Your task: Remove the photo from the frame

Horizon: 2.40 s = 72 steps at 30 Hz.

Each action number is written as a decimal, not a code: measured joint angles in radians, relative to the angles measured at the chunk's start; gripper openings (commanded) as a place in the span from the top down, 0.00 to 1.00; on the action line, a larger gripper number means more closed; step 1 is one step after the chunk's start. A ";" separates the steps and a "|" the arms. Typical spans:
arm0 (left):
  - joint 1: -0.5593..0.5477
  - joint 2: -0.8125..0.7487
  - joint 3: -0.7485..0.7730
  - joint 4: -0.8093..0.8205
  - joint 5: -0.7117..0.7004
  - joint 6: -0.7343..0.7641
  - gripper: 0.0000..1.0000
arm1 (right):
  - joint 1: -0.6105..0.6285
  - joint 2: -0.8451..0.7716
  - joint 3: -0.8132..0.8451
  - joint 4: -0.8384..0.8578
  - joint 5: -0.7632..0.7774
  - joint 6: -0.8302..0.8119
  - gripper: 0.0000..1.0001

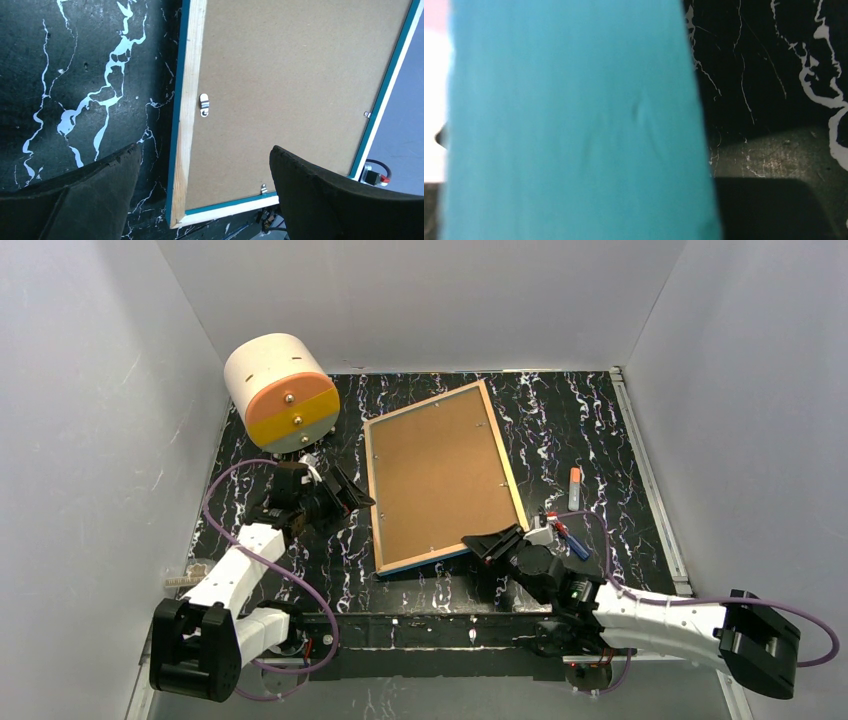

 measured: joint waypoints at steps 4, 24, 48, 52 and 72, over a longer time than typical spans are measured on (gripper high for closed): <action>0.000 0.005 -0.012 -0.001 -0.002 0.003 0.02 | -0.001 0.037 -0.008 0.035 -0.006 0.077 0.85; 0.000 0.044 -0.021 -0.001 -0.020 0.006 0.02 | -0.002 0.267 -0.020 0.087 -0.074 0.398 0.78; -0.115 0.343 0.123 0.001 -0.163 0.060 0.13 | -0.003 0.342 -0.011 0.024 -0.204 0.519 0.52; -0.152 0.369 0.137 -0.009 -0.214 0.071 0.26 | -0.002 0.332 -0.011 0.017 -0.214 0.502 0.50; -0.224 0.411 0.135 0.028 -0.374 0.085 0.67 | -0.001 0.273 0.083 -0.163 -0.182 0.327 0.45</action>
